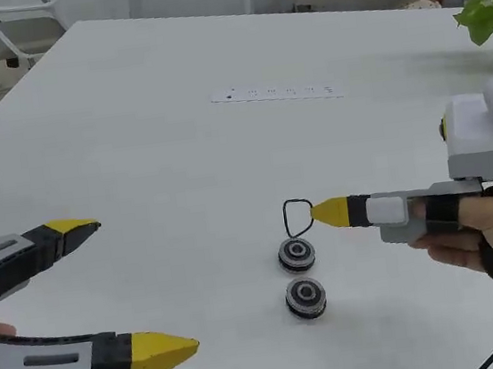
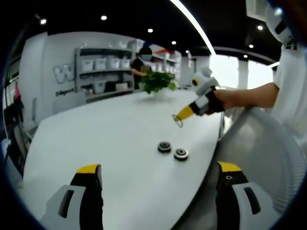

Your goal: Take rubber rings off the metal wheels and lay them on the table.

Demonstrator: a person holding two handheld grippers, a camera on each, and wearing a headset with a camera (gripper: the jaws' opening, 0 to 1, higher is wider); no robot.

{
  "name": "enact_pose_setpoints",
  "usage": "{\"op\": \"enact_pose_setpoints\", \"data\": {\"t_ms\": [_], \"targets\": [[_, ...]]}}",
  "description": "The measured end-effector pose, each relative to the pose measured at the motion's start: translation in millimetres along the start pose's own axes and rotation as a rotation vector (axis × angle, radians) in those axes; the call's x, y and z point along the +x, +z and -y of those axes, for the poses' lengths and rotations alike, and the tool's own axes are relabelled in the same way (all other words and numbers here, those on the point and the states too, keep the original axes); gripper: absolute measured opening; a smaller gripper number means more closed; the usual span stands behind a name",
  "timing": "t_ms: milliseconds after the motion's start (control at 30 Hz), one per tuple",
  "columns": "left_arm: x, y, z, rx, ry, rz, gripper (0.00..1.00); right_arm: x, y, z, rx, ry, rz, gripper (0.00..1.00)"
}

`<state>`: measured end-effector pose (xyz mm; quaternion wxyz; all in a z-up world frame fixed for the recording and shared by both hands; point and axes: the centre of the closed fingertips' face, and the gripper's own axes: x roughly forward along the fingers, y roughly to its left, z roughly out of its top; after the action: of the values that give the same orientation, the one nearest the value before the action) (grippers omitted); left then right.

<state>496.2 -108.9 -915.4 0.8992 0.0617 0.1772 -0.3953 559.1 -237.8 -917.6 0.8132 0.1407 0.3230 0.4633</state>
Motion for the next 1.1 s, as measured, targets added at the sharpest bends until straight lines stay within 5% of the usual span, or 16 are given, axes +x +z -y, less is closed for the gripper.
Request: {"op": "enact_pose_setpoints", "data": {"t_ms": [267, 600, 833, 1100], "targets": [[0.8, -3.5, 1.7, -0.001, -0.015, -0.012, 1.00, 15.6, 1.8, -16.8, -0.033, 0.038, -0.032, 0.00], [0.9, -7.4, -0.3, -0.003, -0.012, -0.025, 1.00, 54.0, -20.6, -34.1, -0.155, 0.072, -0.186, 0.00], [1.6, -8.5, -0.7, -0.001, -0.016, -0.029, 1.00, 71.6, -39.0, -20.5, -0.180, 0.031, -0.273, 0.00], [1.2, -7.8, -4.6, 0.002, -0.011, -0.022, 0.98, 78.7, -60.4, -4.1, -0.127, 0.004, -0.304, 0.00]]}}
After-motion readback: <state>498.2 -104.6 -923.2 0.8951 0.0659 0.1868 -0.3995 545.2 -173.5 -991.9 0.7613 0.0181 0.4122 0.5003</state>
